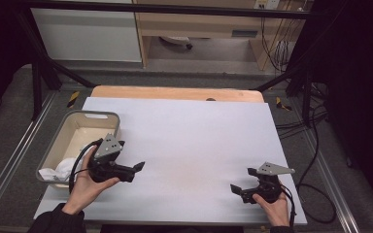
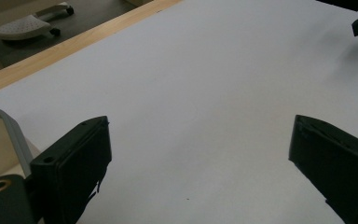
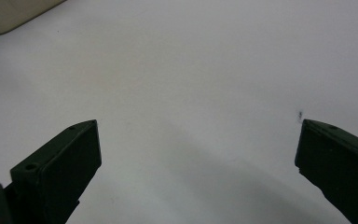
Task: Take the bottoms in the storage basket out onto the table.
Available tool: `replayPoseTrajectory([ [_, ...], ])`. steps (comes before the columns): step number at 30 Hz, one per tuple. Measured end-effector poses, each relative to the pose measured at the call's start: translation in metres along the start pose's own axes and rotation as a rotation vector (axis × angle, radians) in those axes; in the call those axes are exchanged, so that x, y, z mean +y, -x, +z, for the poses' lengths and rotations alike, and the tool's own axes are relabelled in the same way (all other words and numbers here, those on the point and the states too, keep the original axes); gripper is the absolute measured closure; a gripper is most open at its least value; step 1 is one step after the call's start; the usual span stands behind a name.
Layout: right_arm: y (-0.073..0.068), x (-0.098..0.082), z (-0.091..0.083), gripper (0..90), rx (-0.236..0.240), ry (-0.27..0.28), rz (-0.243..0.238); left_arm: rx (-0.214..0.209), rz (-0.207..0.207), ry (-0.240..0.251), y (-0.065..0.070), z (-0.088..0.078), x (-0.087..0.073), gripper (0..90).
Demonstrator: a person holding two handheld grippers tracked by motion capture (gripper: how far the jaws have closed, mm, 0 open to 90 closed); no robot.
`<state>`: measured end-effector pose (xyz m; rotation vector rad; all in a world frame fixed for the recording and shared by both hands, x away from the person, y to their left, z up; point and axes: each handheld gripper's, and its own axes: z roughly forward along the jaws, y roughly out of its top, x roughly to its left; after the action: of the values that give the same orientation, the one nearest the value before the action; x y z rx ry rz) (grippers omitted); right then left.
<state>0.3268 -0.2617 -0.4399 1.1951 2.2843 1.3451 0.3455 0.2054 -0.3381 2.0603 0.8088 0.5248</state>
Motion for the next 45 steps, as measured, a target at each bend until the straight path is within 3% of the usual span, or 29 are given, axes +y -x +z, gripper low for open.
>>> replayPoseTrajectory([
  [12, 0.0, 0.0, 0.0, 0.6, -0.003, -0.003, -0.001, 0.027, 0.028, -0.002, -0.008, -0.007, 0.016, 4.9],
  [21, 0.0, 0.0, 0.0, 0.6, -0.005, -0.003, -0.002, 0.047, 0.024, 0.005, -0.018, -0.014, 0.021, 3.7],
  [37, 0.0, 0.0, 0.001, 0.7, -0.007, -0.006, -0.002, 0.103, -0.011, -0.002, -0.042, -0.03, 0.01, 1.5],
  [45, 0.0, 0.0, 0.001, 0.7, -0.008, -0.007, -0.003, 0.131, -0.039, 0.007, -0.052, -0.041, -0.004, 0.9],
])
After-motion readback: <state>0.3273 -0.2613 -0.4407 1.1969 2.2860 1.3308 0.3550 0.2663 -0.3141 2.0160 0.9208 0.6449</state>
